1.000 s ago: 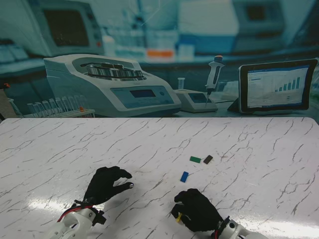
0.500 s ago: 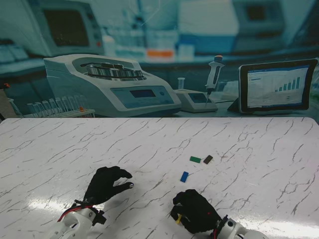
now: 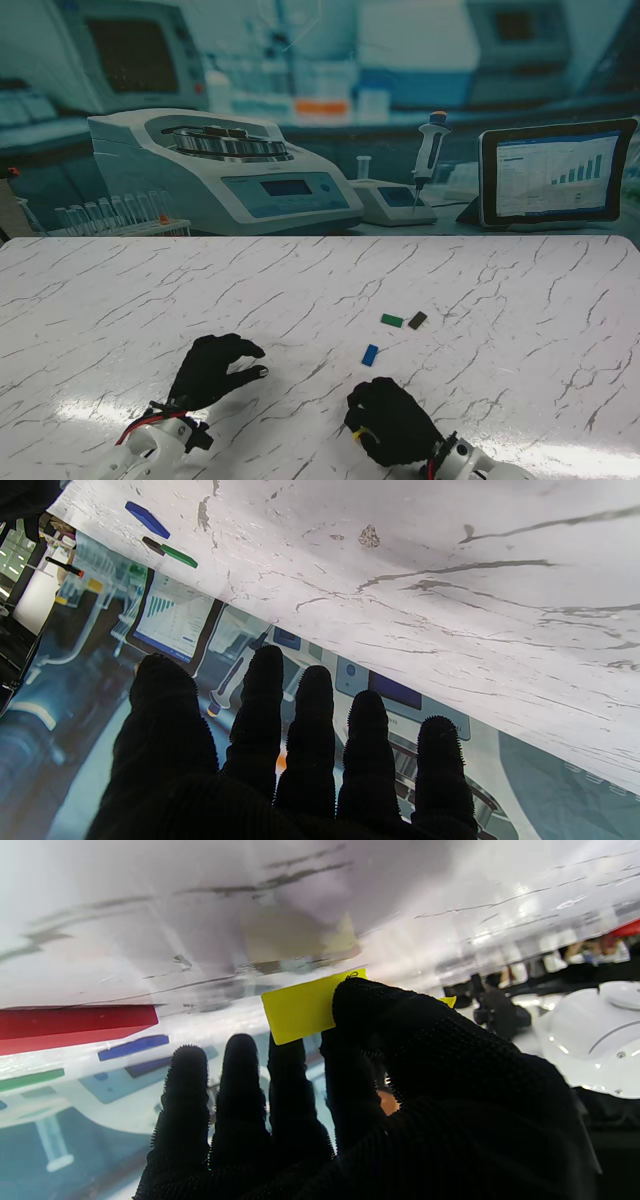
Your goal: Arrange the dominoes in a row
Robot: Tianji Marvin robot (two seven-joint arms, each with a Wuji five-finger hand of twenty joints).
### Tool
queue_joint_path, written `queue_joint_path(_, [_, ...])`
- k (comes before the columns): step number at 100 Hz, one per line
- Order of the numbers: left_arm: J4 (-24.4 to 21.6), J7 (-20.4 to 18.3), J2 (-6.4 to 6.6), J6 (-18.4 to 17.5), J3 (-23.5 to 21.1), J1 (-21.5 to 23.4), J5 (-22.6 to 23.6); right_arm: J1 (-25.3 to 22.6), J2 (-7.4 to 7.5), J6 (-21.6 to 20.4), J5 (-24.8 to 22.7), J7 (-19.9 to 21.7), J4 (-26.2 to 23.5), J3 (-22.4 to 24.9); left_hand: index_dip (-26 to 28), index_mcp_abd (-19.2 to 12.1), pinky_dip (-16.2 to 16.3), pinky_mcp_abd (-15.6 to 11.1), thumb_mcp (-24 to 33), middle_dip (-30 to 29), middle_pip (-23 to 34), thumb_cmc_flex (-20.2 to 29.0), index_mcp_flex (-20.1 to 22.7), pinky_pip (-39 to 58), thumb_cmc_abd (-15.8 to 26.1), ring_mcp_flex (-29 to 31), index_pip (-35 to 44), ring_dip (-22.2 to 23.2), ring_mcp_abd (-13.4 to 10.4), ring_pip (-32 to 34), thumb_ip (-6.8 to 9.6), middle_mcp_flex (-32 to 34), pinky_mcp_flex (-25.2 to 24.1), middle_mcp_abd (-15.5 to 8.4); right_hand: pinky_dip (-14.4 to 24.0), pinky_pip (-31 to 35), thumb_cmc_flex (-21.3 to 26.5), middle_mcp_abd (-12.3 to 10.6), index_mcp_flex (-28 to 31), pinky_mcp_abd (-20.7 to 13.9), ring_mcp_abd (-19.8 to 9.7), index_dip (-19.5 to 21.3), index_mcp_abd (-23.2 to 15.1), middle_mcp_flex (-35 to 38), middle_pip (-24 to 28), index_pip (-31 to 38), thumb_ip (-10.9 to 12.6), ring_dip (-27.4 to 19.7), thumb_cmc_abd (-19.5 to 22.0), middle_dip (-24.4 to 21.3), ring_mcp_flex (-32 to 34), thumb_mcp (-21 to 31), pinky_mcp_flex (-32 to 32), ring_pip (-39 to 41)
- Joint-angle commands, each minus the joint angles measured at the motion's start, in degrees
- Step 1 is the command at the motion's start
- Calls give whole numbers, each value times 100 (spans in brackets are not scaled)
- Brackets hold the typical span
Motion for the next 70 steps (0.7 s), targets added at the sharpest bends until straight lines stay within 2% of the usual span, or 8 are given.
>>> queue_joint_path(1, [7,-61,-30,-157,18,23,-33,-86,-40,27,-41,-27,34,-29,48,61,80,83,3,70,32,-129,78,125,203,125,-42,61,1,89,121,50,-52,61,62,-70,23,6,32,741,80,152,-103,-244,72,238,184,112,237,25,-217,-102,-69,24])
queue_joint_path(20, [10,-70,-30,-157,20,20,-39,-137,-35,155,-167,-213,-51,-14,68,74,81,85,4,77,53,-132,96,127,206,146,-10,71,12,102,121,72,-48,76,80,29,88,-4,49,638,127,26,-331,-234,2,137,96,179,211,-54,-297,-295,-233,139])
queue_joint_path(34, [19,-71,-30,-161,23,13,-43,-173,-30,268,-283,-347,-146,10,86,92,85,88,4,84,74,-134,114,137,204,167,25,79,17,116,121,97,-36,90,35,358,99,-204,124,611,73,-120,-519,-134,-34,77,-23,347,123,-106,-537,-346,-497,431])
queue_joint_path(55, [33,-72,-31,-172,27,-1,-55,-231,-29,418,-404,-487,-291,59,130,99,100,93,3,100,122,-138,153,166,211,216,122,104,18,157,121,147,-23,103,-194,877,99,-471,201,565,-47,-261,-530,54,86,93,-94,634,-15,-48,-572,-280,-706,973])
queue_joint_path(65, [43,-67,-33,-182,31,-8,-61,-262,-26,460,-447,-492,-356,91,142,100,106,95,5,104,138,-135,150,179,213,224,154,112,25,168,122,161,-16,97,-313,1214,110,-536,319,487,-67,-483,-610,16,491,93,-157,1108,-203,301,-650,-205,-738,1621])
queue_joint_path(70, [48,-62,-34,-184,34,-12,-62,-277,-26,466,-454,-475,-385,112,145,104,108,99,4,105,142,-139,152,184,216,229,168,115,26,173,121,163,-17,96,-365,1357,109,-545,352,470,-63,-580,-639,51,687,109,-238,1343,-260,847,-647,-159,-763,1866])
